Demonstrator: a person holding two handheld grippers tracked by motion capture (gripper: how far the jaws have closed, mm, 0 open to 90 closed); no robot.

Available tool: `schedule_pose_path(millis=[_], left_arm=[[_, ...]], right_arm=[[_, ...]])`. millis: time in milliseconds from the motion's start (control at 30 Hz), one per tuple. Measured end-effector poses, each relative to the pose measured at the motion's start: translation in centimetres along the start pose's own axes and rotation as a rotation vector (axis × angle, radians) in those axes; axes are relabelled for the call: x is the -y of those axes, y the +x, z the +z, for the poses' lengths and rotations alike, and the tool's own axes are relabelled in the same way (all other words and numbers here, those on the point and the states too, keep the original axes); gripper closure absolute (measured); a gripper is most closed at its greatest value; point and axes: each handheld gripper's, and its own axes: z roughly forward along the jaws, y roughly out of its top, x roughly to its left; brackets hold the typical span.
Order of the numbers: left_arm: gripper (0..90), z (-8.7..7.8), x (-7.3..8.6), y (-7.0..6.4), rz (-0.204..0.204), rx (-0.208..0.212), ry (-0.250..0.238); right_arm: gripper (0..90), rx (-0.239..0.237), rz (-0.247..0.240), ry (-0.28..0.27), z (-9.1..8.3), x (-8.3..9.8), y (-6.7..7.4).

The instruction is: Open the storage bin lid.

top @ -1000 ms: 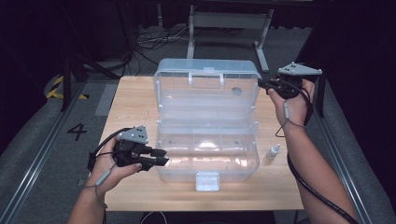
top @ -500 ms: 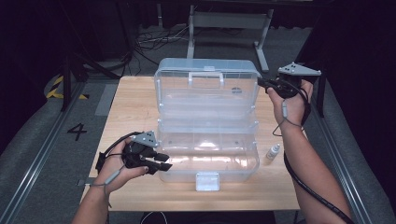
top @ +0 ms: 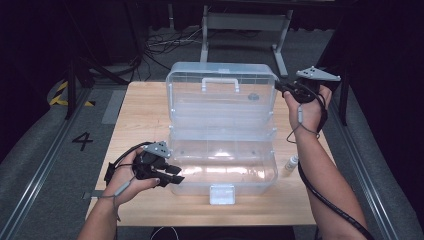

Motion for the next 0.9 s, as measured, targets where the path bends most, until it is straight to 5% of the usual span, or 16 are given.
schedule_pose_path(millis=[533, 900], left_arm=[[66.3, 0.7, 0.6, -0.4, -0.002, 0.003, 0.031], [82.2, 0.6, 1.0, -0.9, 0.017, 0.02, -0.007]], right_arm=[[86.0, 0.002, 0.044, 0.008, 1.6, -0.1, -0.7], [85.9, -0.004, 0.059, 0.016, 2.2, -0.1, -1.0]])
